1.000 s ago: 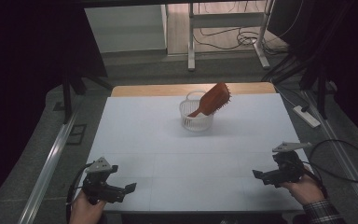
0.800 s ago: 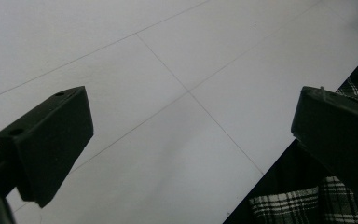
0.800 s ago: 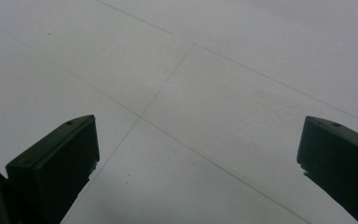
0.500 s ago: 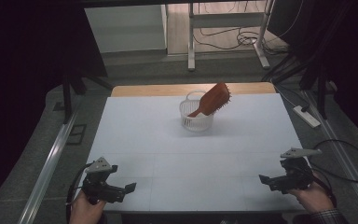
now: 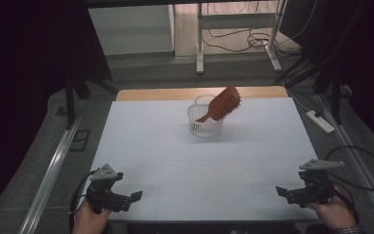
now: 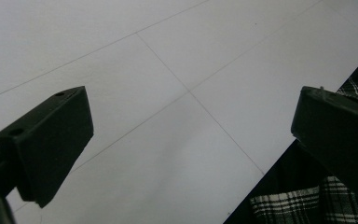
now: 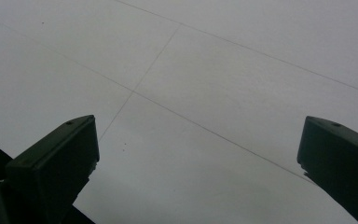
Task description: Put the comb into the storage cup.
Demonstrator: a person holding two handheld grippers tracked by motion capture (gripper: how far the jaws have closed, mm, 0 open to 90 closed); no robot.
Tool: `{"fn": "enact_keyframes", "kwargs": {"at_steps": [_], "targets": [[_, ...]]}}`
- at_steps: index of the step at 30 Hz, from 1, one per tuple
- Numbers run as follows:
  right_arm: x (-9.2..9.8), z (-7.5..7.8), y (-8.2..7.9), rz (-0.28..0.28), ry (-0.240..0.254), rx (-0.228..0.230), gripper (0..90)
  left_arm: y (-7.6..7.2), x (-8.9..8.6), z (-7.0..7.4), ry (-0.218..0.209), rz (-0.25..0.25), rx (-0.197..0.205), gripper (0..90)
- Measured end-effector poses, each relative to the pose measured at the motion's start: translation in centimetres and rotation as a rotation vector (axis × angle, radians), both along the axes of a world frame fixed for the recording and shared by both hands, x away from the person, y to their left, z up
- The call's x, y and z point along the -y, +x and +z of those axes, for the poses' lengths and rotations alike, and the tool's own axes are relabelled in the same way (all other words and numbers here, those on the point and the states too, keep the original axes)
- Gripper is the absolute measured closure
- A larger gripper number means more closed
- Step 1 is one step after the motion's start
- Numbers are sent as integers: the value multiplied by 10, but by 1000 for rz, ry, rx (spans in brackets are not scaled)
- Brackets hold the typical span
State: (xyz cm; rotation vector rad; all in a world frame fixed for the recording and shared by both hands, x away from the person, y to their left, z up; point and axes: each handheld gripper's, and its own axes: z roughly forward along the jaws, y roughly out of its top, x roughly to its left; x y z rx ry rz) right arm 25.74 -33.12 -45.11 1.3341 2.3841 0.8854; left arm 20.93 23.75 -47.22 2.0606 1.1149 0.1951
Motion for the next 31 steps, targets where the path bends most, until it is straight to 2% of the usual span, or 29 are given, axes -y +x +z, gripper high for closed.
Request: {"fn": "enact_keyframes", "kwargs": {"at_steps": [20, 31], "targets": [[6, 4, -10, -25, -21, 10, 0, 0, 0, 0, -1, 5, -2, 0], [10, 5, -14, -21, -37, 12, 0, 1, 1, 0, 7, 8, -4, 0]]}}
